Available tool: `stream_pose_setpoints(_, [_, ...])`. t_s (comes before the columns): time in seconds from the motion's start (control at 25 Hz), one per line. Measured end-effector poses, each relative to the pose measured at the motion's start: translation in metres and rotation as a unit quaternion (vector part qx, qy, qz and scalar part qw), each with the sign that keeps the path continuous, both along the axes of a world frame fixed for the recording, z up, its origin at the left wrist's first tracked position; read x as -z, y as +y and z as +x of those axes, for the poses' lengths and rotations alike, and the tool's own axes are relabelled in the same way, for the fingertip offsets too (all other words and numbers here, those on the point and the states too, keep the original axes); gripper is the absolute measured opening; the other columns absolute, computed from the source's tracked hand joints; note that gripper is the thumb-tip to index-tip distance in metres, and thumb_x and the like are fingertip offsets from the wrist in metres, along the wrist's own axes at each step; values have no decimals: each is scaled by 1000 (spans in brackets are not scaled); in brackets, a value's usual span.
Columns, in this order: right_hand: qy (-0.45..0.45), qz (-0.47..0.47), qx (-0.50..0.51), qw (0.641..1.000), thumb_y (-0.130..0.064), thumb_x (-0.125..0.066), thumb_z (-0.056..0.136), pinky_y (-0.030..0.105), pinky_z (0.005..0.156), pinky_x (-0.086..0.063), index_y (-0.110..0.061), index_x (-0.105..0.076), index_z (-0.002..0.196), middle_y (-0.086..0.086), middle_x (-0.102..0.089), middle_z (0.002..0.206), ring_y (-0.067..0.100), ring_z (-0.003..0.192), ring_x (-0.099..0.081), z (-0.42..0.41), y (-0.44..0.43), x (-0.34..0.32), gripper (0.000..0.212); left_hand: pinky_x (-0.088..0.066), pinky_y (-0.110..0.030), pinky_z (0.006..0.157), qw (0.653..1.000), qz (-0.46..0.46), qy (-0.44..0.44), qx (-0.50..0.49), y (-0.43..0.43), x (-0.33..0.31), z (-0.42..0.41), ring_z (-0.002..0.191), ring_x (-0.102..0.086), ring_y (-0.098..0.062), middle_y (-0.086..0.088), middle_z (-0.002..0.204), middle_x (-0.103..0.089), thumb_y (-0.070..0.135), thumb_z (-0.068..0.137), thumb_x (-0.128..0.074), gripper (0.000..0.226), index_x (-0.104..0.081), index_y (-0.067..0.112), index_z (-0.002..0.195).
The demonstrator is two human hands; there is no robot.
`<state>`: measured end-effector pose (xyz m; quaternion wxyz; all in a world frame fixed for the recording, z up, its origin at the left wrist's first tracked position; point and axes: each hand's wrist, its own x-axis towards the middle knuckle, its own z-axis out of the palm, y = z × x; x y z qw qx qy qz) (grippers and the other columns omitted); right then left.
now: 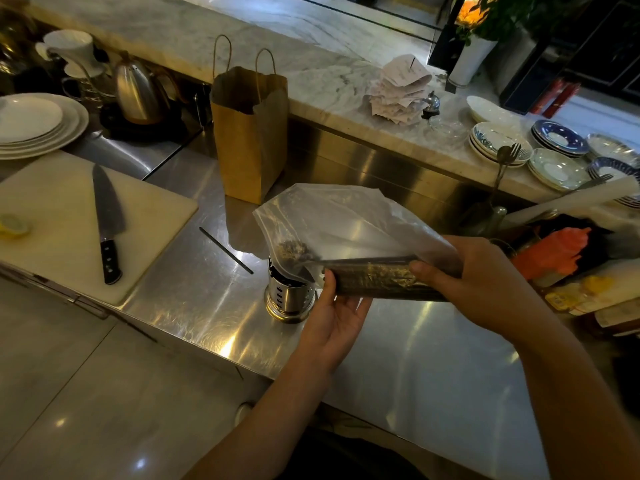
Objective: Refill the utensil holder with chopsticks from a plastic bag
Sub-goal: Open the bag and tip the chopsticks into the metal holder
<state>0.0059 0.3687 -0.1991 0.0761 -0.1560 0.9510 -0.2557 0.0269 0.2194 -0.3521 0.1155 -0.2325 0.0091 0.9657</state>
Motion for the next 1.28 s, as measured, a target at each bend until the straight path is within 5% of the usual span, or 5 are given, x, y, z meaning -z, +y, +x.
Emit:
stream_pose_setpoints(0.16, [-4, -34, 31, 999, -36, -69, 80, 20, 75, -47, -20, -54, 128, -8, -61, 107, 4, 90, -59, 0, 0, -1, 53, -58, -42, 83, 1000, 27, 11, -7, -2, 2, -4, 128, -54, -30, -19, 141, -52, 29, 87, -59, 63, -43, 6, 143])
stream_pose_setpoints(0.36, [4, -28, 18, 999, -25, -69, 84, 4, 54, -41, -37, -58, 80, -13, -56, 65, -16, 62, -56, 7, -2, -7, 17, -58, -44, 84, 999, 41, 17, 0, 1, -6, -4, 120, -59, -29, -19, 133, -58, 29, 89, -57, 53, -51, 5, 135])
stream_pose_setpoints(0.72, [3, -44, 40, 998, -25, -66, 86, 4, 54, -42, -25, -65, 92, -11, -59, 68, -12, 63, -57, 7, -2, -6, 6, -59, -43, 80, 1000, 24, 17, 7, 3, -5, -3, 118, -60, -26, -16, 120, -67, 28, 87, -56, 54, -50, 8, 136])
stream_pose_setpoints(1.0, [9, -45, 35, 998, -25, -66, 86, 16, 62, -39, -19, -67, 98, -7, -64, 77, 6, 71, -59, 6, -3, -4, 13, -59, -42, 81, 1000, 14, 17, 4, -1, -2, -7, 119, -59, -25, -15, 126, -63, 28, 84, -60, 63, -45, 9, 142])
stream_pose_setpoints(1.28, [10, -63, 33, 997, -26, -66, 86, 11, 61, -39, -31, -62, 95, -14, -62, 77, -1, 72, -59, 5, -9, -4, 11, -54, -44, 94, 999, 25, 23, 4, -7, 3, -11, 128, -54, -30, -18, 141, -52, 30, 88, -59, 62, -43, 6, 143])
